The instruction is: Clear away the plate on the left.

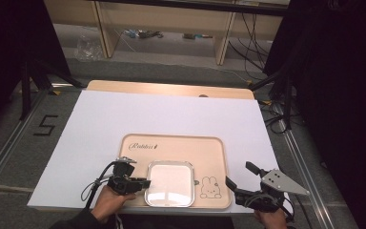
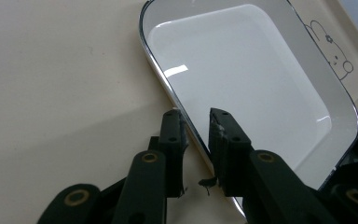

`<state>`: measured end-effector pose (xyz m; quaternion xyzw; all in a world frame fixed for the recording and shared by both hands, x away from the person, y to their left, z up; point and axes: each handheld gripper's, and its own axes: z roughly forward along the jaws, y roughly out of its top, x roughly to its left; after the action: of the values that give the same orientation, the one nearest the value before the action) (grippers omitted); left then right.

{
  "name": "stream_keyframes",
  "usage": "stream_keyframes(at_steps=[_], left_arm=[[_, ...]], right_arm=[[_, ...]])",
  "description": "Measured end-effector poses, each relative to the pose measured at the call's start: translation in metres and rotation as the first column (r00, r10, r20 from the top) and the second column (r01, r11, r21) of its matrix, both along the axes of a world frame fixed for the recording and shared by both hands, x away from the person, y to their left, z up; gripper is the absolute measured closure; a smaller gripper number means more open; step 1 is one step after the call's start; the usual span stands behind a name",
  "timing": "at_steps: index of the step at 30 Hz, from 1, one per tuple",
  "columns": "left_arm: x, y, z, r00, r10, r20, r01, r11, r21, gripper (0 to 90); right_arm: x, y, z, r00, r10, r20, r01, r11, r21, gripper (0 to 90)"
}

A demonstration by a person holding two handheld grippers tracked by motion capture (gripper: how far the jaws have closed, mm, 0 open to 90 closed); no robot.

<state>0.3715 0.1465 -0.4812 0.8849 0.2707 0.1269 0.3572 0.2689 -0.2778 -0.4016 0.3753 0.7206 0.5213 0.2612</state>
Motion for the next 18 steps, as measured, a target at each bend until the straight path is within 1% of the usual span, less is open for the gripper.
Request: stream_keyframes(at_steps=[2,3,5,6,8,9,10,11,12,13,14,15,17,18], left_arm=[[0.000,0.000,0.000,1.0000,0.001,-0.003,-0.001,1.0000,-0.002,74.6],[0.000,0.000,0.001,0.9999,0.007,0.008,-0.007,0.9999,0.009,74.2],[-0.001,0.001,0.001,0.9998,0.011,0.014,-0.012,0.9998,0.017,73.2],[-0.002,0.000,0.003,1.0000,0.003,0.007,-0.003,1.0000,-0.007,65.8],[-0.003,0.000,0.005,0.9999,0.009,0.005,-0.009,1.0000,-0.001,57.3],[-0.002,0.000,0.006,0.9996,0.014,0.025,-0.014,0.9999,0.004,57.3],[-0.003,0.002,0.008,0.9990,0.033,0.030,-0.034,0.9993,0.017,53.6],[0.000,0.006,0.010,0.9977,0.040,0.054,-0.042,0.9987,0.030,46.3],[0.000,0.006,0.010,0.9977,0.040,0.054,-0.042,0.9987,0.030,43.4],[0.000,0.007,0.011,0.9963,0.047,0.072,-0.049,0.9984,0.028,43.4],[0.001,0.009,0.012,0.9940,0.055,0.094,-0.059,0.9975,0.040,40.3],[0.000,0.009,0.014,0.9934,0.061,0.097,-0.066,0.9970,0.040,34.3],[0.001,0.010,0.015,0.9916,0.069,0.109,-0.075,0.9957,0.054,28.5],[0.001,0.010,0.015,0.9916,0.069,0.109,-0.075,0.9957,0.054,24.9]], right_arm=[[0.000,0.000,0.000,1.0000,0.000,0.000,0.000,1.000,-0.001,15.2],[0.000,0.000,0.000,1.0000,0.001,0.000,-0.001,1.000,0.000,15.2],[0.000,0.000,0.000,1.0000,0.000,0.000,0.000,1.000,0.000,15.2],[0.000,0.000,0.000,1.0000,0.000,0.000,0.000,1.000,0.000,15.2],[0.000,0.000,0.000,1.0000,0.000,0.000,0.000,1.000,0.000,15.2],[0.000,0.000,0.000,1.0000,0.000,0.000,0.000,1.000,0.000,15.2],[0.000,0.000,0.000,1.0000,0.000,0.000,0.000,1.000,0.000,15.2],[0.000,0.000,0.000,1.0000,0.001,0.000,-0.001,1.000,0.000,15.2],[0.000,0.000,0.000,1.0000,0.001,0.000,-0.001,1.000,0.000,15.2],[0.000,0.000,0.000,1.0000,0.000,0.000,0.000,1.000,0.000,15.2],[0.000,0.000,0.000,1.0000,0.000,0.000,0.000,1.000,0.000,15.2],[0.000,0.000,0.000,1.0000,0.000,0.000,0.000,1.000,0.000,15.2],[0.000,0.000,0.000,1.0000,0.000,-0.001,0.000,1.000,0.000,15.2],[0.000,0.000,0.000,1.0000,0.000,-0.001,0.000,1.000,0.000,15.2]])
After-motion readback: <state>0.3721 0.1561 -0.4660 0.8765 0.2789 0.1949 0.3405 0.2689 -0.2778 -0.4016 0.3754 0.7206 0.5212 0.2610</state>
